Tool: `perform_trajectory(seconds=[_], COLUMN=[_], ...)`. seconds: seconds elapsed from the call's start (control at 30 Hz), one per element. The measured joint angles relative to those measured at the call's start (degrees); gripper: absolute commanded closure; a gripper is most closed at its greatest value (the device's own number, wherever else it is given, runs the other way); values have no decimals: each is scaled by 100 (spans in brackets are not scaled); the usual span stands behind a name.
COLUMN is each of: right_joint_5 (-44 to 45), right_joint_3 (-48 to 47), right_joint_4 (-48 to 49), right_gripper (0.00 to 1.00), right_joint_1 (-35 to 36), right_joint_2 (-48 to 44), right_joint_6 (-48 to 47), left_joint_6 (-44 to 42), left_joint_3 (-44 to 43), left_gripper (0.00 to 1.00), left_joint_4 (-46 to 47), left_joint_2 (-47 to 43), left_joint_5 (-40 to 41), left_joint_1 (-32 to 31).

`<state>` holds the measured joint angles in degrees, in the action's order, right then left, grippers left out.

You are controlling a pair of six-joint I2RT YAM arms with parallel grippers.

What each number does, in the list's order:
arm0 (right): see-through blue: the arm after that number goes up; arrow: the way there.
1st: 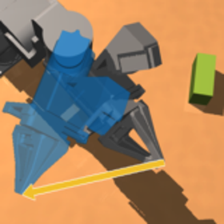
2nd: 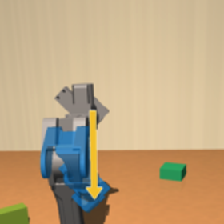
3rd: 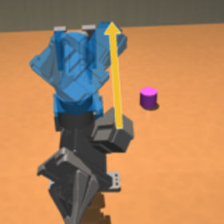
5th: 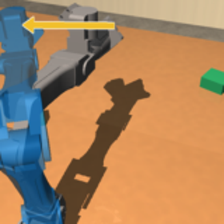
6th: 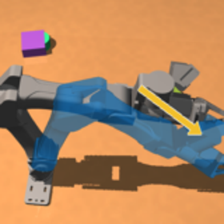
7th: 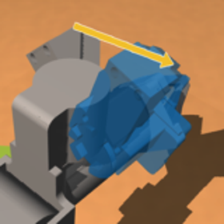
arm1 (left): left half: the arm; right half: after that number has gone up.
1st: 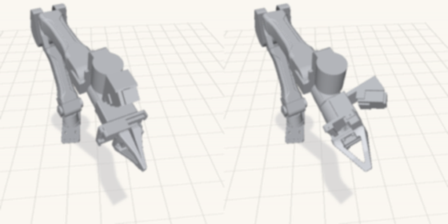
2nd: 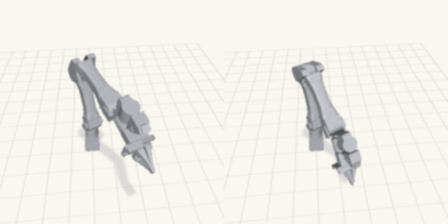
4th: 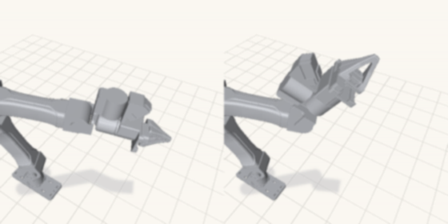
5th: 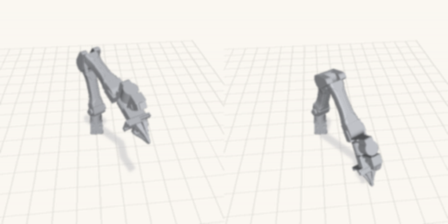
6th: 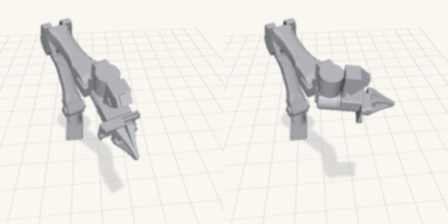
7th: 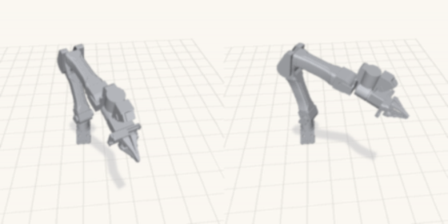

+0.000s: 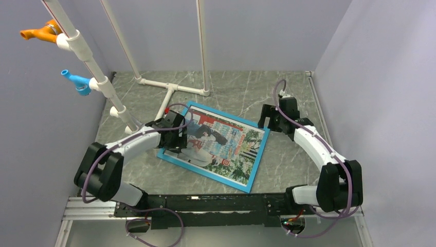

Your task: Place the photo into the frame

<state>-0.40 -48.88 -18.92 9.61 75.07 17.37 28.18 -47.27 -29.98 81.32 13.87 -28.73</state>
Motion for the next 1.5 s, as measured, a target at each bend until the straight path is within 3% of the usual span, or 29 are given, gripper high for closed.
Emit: perform_trajectory(seconds=[0.23, 0.47, 0.67, 0.9, 1.27, 1.5], right_joint_5=[-553, -1217, -1552, -1790, -1084, -835], right_joint_3=[693, 1589, 1593, 981, -1556, -3340], right_joint_4=[-553, -629, -387, -398, -938, -807], right_gripper=[0, 0, 0, 0, 0, 0], right_joint_1=[-37, -26, 4, 22, -433, -538], right_joint_2=[-328, -402, -286, 507, 2643, 3875], right_joint_6=[1012, 1694, 1912, 1838, 863, 516], left_joint_6=[-28, -122, -245, -409, 175, 1353], left_joint_3=[-269, -337, -323, -48, 466, 431], left_gripper=[1, 1, 6, 7, 7, 6], left_joint_4=[-122, 66, 243, 608, 903, 911], left_joint_2=[603, 758, 811, 651, 251, 278], left_joint_5=[225, -59, -505, -844, -820, -662], left_joint_1=[289, 588, 671, 645, -791, -2629])
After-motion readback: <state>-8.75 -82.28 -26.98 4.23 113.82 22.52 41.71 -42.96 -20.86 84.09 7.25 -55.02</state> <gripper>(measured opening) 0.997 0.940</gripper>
